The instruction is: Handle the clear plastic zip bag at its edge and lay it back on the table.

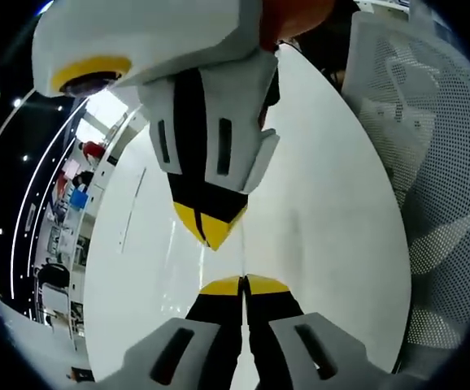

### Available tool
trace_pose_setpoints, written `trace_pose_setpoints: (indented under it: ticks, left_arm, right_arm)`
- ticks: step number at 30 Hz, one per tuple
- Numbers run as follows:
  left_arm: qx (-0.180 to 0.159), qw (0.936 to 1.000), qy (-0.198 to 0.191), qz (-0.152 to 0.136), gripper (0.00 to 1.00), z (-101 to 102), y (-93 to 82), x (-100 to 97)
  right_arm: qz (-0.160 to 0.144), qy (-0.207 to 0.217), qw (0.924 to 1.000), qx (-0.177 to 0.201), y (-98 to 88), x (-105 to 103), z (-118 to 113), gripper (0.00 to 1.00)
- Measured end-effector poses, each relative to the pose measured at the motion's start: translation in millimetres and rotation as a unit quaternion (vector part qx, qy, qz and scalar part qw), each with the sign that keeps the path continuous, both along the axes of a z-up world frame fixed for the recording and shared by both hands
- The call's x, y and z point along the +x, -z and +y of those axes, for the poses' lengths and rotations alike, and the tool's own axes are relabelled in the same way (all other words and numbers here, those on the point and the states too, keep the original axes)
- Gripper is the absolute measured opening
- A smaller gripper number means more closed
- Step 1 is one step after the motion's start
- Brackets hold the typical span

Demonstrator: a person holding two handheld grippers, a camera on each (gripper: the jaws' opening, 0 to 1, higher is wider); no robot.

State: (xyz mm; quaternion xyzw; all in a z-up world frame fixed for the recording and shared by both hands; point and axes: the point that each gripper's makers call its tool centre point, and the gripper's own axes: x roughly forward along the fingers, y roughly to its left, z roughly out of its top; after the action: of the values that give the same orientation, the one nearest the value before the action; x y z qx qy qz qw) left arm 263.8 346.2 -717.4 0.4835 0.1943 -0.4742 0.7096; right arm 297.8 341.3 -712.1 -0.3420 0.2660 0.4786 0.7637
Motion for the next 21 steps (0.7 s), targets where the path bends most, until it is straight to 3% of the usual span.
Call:
trace_pose_setpoints:
  ticks: [10,21]
  left_arm:
    - [0.01,0.9999,0.006,0.003,0.0,-3.0,6.9,-6.5]
    - [0.012,0.9998,0.005,0.016,0.0,-2.6,16.8,-15.5]
  right_arm:
    - [-0.002,0.033,0.9993,0.018,-13.0,6.4,0.8,0.0]
    - [-0.03,0.05,0.9978,0.032,-35.1,33.2,-2.5,0.0]
